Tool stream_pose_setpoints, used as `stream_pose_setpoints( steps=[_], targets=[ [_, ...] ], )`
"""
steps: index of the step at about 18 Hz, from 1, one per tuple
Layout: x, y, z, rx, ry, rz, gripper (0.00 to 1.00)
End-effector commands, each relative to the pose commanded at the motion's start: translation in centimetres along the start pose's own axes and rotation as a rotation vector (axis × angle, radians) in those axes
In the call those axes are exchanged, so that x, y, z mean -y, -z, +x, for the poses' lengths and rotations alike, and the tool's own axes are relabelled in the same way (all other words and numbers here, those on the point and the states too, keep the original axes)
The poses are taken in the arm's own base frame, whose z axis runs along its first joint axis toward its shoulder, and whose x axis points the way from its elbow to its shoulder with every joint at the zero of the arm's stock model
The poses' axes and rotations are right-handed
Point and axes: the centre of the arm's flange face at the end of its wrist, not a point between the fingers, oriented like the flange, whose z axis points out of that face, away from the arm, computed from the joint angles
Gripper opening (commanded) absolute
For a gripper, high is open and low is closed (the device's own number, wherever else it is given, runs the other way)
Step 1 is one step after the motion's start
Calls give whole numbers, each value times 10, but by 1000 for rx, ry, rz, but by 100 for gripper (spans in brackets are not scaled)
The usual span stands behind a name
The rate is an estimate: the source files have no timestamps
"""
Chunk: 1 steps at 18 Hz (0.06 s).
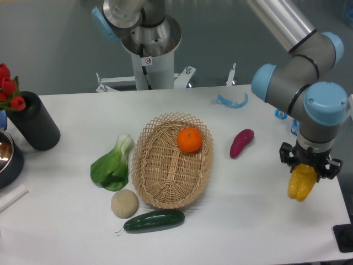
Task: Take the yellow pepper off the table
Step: 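Lift the grasped yellow pepper up off the table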
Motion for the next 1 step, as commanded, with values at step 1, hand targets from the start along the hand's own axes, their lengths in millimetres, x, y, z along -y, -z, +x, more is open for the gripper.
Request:
stream_pose_setpoints(
  steps=[1],
  targets=[
    [-1, 1, 0, -5, 1, -4, 28]
  ],
)
